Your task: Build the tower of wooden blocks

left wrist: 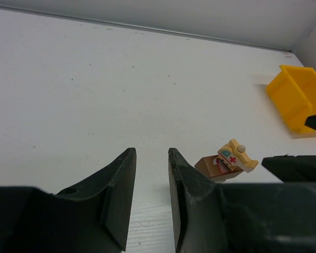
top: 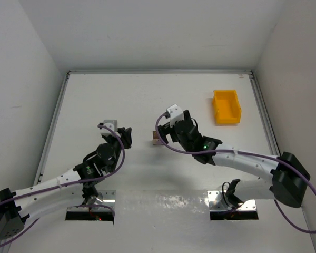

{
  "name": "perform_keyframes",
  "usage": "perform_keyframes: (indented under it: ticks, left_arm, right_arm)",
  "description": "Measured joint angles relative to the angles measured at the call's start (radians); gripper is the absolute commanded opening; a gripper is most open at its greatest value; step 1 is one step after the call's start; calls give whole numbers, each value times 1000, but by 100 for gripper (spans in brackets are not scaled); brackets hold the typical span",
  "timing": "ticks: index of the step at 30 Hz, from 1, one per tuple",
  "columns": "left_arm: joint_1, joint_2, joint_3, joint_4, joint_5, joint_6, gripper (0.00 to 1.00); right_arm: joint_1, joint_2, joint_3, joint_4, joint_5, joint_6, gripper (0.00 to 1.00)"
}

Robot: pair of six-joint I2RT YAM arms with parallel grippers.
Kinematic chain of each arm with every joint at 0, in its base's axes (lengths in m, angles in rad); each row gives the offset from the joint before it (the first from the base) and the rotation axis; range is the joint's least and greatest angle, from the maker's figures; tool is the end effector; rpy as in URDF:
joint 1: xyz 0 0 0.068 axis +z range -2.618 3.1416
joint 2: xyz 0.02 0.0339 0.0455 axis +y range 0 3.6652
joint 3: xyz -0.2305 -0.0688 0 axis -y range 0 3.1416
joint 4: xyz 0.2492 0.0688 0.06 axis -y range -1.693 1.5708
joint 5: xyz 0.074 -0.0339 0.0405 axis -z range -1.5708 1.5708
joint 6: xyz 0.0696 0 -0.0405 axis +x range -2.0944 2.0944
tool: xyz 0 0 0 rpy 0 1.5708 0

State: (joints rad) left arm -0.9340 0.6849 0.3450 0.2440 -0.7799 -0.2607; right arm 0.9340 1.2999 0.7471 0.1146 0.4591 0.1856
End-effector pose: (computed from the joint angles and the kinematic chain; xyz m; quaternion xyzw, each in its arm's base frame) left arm 0.1698 -0.1473 0.2210 -0.0151 0.7306 -0.1172 0.6725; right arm 0.2183 0.2433 0.1979 -0.1867 0.8095 0.1147 0.5447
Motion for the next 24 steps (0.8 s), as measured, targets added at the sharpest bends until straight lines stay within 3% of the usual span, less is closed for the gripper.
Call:
perform_keyframes:
  ticks: [11,17,24]
  left_arm:
    - [0,-48,-9,15,44,18,37]
    - [0,-53,-13,21,48,20,38]
    - [0,-134,-16,4,50,16,37]
  right_arm:
    - [2,-345,-337,251,444,-49,99]
    - [3,-404,-443,281,623,-19,99]
    - [2,-385,-460,80,695,157,99]
